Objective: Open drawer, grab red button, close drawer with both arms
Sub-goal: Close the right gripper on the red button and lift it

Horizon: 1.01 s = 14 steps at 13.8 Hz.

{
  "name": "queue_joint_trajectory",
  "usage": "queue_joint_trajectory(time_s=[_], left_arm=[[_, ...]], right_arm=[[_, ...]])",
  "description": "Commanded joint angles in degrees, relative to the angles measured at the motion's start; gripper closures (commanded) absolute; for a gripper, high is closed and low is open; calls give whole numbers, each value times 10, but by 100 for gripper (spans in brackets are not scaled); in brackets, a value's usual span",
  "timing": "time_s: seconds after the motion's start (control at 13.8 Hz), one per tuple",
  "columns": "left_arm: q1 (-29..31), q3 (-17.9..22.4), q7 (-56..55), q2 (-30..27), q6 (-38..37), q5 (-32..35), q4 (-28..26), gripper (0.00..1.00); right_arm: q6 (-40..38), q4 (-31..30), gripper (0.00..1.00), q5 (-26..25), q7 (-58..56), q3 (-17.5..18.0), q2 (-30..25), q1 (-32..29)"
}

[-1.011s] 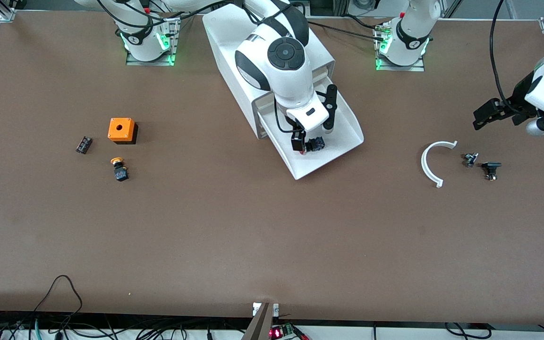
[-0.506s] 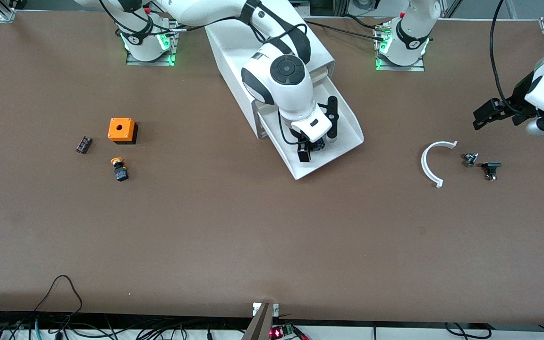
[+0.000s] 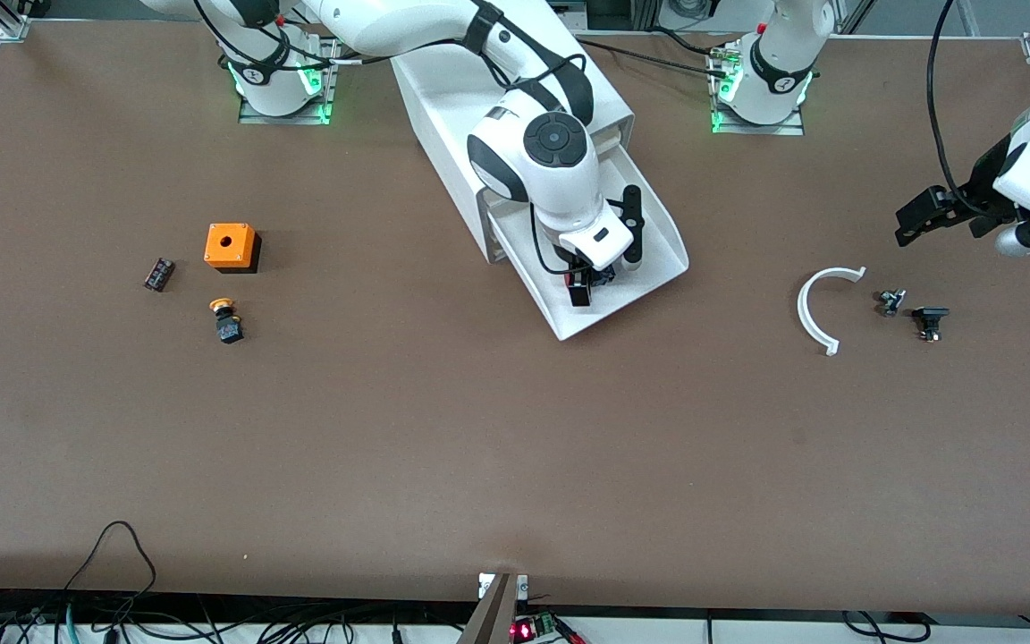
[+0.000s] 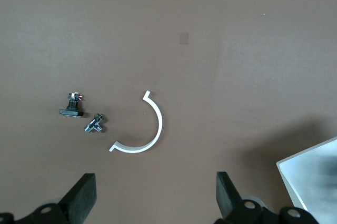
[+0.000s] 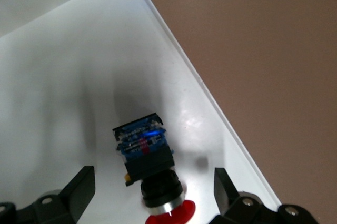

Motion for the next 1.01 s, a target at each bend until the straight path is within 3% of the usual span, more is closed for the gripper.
queue_joint_trajectory(time_s=[0.0,0.14,0.29,0.58,0.94], left_arm=[[-3,-5,2,9,-8,9,18,0],[-3,-5,2,9,-9,9,18,0],[-3,-5,2,9,-9,8,19,0],[-17,-3,2,9,-9,10,19,0],[-25,-3,2,8,-8,12,19,0]], right_arm=[[-16,19,5,1,-20,-11,9,10],[-24,19,31,-2,-38,-11,9,9],[-24,19,45,-7,-46,-11,9,10],[-24,19,60,-8,-44,-11,9,16],[-24,20,67,-1,-36,-9,-6,22]])
